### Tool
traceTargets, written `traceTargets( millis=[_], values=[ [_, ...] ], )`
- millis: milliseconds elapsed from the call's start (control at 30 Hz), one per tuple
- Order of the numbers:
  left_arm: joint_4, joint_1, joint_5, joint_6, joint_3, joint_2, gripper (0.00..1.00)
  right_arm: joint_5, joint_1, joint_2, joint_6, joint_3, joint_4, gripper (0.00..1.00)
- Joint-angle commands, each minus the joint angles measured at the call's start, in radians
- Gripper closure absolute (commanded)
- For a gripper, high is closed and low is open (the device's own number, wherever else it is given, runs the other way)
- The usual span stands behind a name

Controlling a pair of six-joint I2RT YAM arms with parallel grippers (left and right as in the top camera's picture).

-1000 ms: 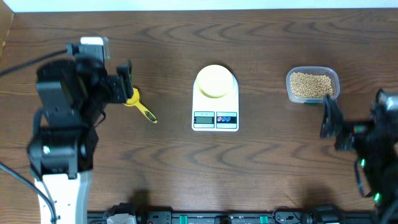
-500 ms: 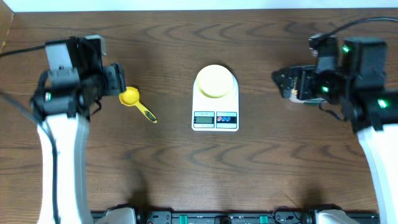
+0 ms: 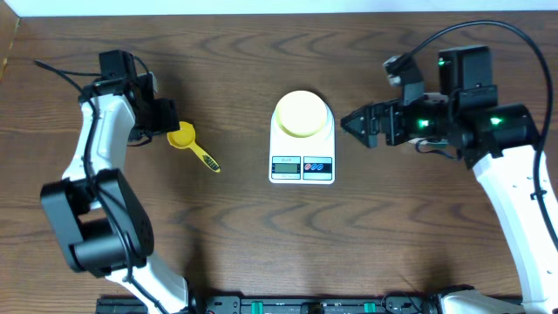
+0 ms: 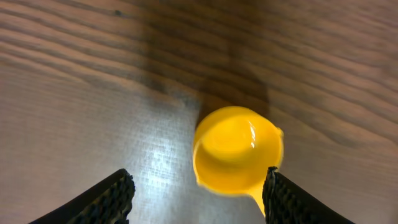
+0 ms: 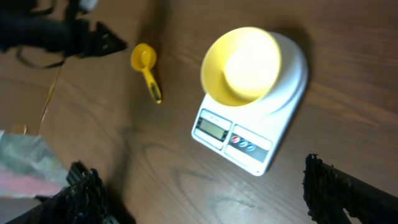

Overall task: Scoop item into bowl and weigh 50g on scale
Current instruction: 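Move the left gripper down over the yellow scoop's bowl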

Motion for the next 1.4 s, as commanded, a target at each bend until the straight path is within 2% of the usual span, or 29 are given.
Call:
traceTargets(
  millis=[0,100,333,533,733,1367],
  values=[
    [0.006,0.005,-0.006,0.016,0.013,0.024,0.31,-0.020,0.042,-0.016,-0.016,0.011,-0.005,0.01],
    [0.005,0.005,-0.008,0.055,0.013,0.040,0.31,-0.012,0.076,-0.016,-0.011,0.011,-0.005,0.01],
    [0.028,0.005,-0.017,0.067,0.013,0.045,0.32,0.040,0.116,-0.016,0.021,0.011,-0.005,0.01],
    [0.034,0.005,-0.027,0.144,0.002,0.056,0.32,0.043,0.116,-0.016,0.021,0.011,-0.013,0.01],
    [0.035,0.005,-0.077,0.163,-0.003,0.064,0.33,0.043,0.116,-0.016,0.021,0.011,-0.015,0.01],
    [0.045,0.005,-0.076,0.171,-0.016,0.139,0.35,0.043,0.116,-0.016,0.022,0.011,-0.071,0.01]
  ],
)
